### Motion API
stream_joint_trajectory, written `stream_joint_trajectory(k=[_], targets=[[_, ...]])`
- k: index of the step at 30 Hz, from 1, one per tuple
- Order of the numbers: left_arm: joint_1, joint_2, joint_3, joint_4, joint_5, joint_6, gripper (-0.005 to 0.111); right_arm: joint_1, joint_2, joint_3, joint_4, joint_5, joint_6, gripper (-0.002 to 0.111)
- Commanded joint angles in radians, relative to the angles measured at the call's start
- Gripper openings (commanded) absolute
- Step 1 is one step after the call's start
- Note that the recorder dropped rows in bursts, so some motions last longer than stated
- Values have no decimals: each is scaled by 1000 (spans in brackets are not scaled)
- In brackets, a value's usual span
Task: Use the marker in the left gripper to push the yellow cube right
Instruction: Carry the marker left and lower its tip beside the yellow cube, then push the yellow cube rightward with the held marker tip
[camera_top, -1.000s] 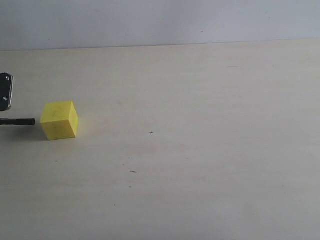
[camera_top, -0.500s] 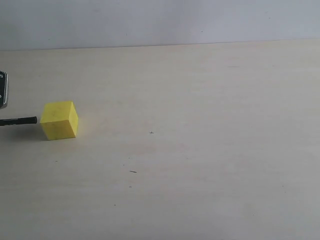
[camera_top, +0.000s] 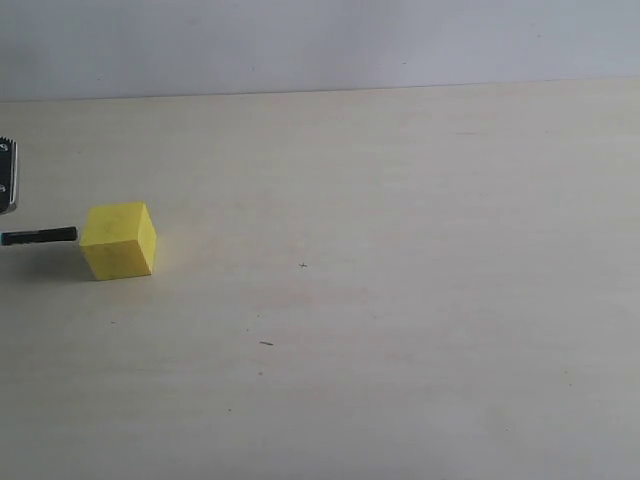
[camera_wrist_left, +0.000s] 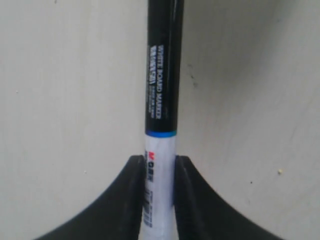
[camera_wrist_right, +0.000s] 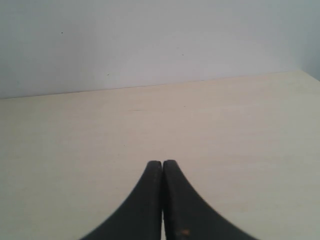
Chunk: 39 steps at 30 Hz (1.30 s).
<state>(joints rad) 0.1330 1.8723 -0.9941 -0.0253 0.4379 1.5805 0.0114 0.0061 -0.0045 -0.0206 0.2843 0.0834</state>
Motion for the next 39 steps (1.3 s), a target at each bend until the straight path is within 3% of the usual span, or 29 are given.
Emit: stream_joint_trajectory(k=[1,25,29,34,39], targets=[[-6,-12,-6,-15,-18,37,0,-7,-6,5,-6,-2,-5,0],[-19,20,-6,-8,11,7,0,-7,-6,5,-6,-2,-5,0],[-57,20,-6,-24,25,10,0,-7,-6,5,-6,-2,-5,0],[-176,18,-8,-49,28,3,0,-7,-6,5,-6,-2,-5,0],[-136,18,-9,-36,35,-48,0,-7,-6,5,-6,-2,-5,0]])
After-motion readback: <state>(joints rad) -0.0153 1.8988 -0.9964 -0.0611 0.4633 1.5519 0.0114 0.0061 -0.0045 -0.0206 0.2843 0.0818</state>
